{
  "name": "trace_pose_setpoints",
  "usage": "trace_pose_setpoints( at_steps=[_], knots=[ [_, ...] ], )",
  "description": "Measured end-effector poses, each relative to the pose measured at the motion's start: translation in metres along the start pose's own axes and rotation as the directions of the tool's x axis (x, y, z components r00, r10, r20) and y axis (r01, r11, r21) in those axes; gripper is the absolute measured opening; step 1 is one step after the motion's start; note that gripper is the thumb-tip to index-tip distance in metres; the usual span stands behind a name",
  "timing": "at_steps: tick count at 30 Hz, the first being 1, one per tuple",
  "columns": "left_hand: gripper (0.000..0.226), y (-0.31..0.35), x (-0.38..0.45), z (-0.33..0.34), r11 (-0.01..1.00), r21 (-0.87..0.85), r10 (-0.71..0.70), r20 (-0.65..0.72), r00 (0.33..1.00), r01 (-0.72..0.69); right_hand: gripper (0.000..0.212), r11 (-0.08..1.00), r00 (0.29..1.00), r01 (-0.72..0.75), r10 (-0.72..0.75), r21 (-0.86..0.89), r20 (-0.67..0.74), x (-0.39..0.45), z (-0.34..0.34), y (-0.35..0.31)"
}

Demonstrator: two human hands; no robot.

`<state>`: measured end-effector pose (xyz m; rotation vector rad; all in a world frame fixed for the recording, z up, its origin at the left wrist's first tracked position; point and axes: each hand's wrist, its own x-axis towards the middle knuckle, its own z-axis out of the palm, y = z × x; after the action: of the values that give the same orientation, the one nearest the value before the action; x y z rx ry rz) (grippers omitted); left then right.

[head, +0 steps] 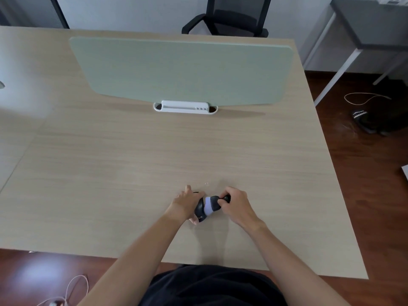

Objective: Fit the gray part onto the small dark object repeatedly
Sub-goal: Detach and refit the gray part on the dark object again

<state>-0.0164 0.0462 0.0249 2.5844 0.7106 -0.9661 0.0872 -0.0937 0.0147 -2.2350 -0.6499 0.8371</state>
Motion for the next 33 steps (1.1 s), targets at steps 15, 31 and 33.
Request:
trace_pose_setpoints(
  at_steps=[15, 31, 33],
  knots=[
    [0.053, 0.002, -0.001, 0.000, 0.999, -0.042, -0.028, -0.026, 0.999, 0.027, 0.007, 0.996, 0.996, 0.004, 0.003, 0.084, -0.088, -0.007, 0.009, 0.002],
    [0.046, -0.002, 0.007, 0.010, 0.990, -0.127, -0.082, -0.160, 0.984, 0.062, 0.004, 0.994, 0.996, -0.018, 0.027, 0.106, -0.089, -0.015, 0.003, -0.006],
    [0.045, -0.002, 0.008, 0.011, 0.988, -0.135, -0.090, -0.166, 0.982, 0.068, 0.006, 0.998, 0.999, -0.027, 0.029, 0.056, -0.034, -0.019, 0.007, -0.001]
  ],
)
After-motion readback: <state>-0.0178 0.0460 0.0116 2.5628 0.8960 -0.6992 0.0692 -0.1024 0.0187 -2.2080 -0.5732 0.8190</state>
